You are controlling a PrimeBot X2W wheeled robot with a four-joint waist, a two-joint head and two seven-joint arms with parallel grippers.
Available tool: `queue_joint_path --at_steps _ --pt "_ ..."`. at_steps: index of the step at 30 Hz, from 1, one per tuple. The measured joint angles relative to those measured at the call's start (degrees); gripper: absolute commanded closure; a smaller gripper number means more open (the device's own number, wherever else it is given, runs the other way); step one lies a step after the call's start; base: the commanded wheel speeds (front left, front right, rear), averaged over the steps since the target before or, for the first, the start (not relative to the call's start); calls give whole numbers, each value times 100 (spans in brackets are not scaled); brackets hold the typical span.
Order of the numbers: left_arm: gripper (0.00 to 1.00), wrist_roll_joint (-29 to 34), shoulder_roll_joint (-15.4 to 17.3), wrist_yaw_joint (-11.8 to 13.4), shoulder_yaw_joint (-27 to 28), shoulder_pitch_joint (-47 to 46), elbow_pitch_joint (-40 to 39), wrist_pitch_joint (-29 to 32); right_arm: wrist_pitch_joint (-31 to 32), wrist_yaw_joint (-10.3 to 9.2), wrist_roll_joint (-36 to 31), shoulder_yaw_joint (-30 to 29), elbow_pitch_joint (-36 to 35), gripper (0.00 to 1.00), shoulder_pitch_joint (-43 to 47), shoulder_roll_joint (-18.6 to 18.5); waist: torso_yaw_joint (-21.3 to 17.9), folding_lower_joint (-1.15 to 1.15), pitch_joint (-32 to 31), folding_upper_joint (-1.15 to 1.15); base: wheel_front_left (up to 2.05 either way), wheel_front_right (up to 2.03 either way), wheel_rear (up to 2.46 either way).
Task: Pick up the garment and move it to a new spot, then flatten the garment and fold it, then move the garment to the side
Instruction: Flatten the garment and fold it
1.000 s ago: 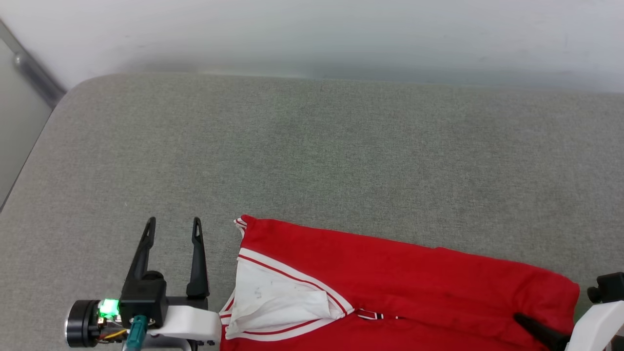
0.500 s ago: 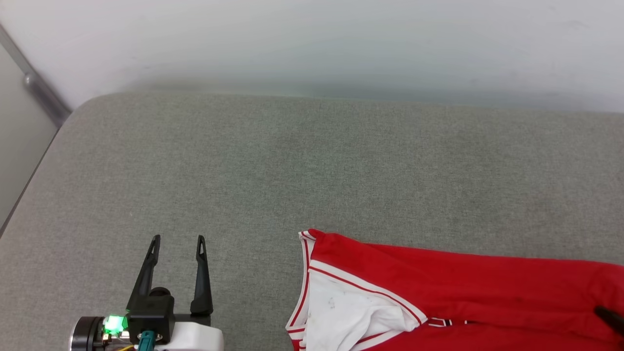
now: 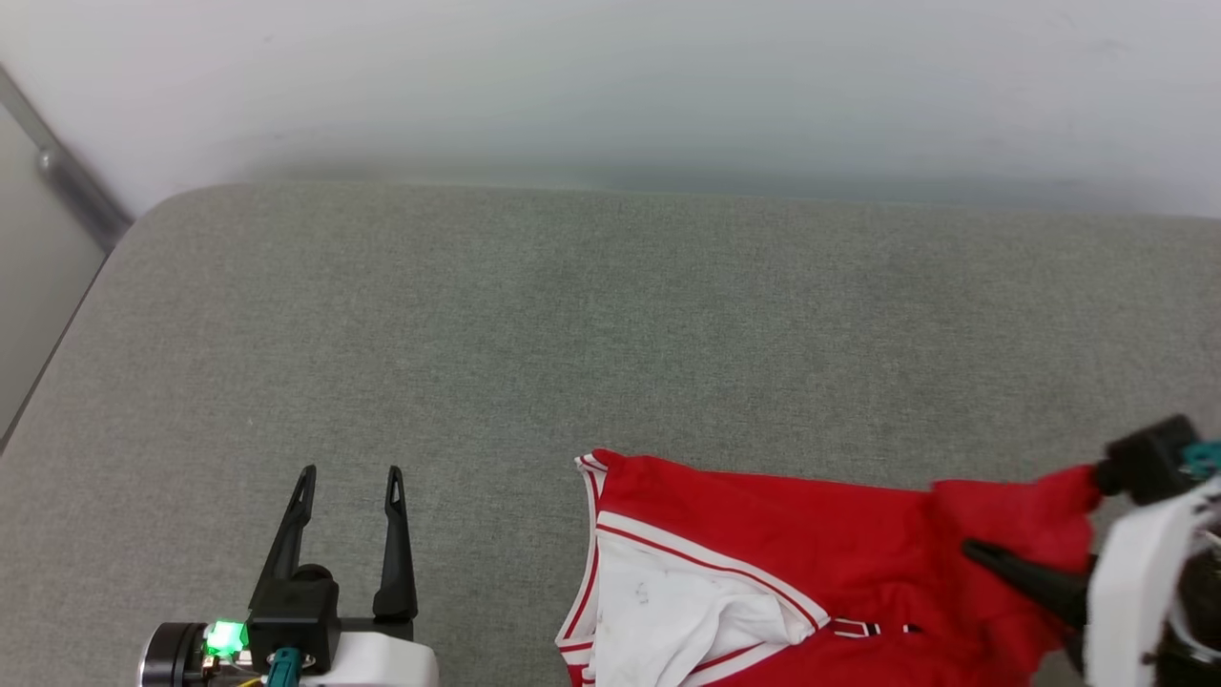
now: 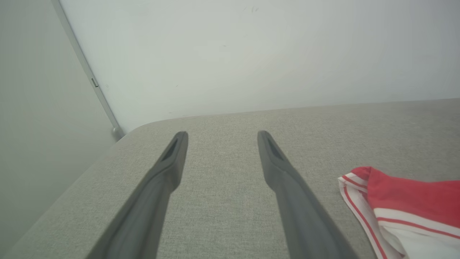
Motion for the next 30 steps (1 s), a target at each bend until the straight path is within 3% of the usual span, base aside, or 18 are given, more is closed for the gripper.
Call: queue_joint_path --at_steps 6,12,21,28,30 --pt "0 26 -71 -59 42 -52 1 0 683 0 -490 769 -298 100 -783 592 64 0 130 0 0 0 0" --pt "0 49 -124 -127 52 -193 10 0 971 0 -949 1733 177 100 -1699 1241 122 0 307 0 0 0 0" --pt "0 71 -224 -179 58 -338 15 0 675 0 -1148 2751 1605 100 -2493 1871 228 0 562 0 0 0 0" --pt "0 77 -266 -200 66 -415 21 0 237 0 -1205 3375 2234 99 -2757 2057 241 0 739 0 0 0 0" --pt "0 80 -272 -201 69 -421 40 0 19 1 -1205 3474 2231 0 -2815 2038 223 0 750 0 0 0 0"
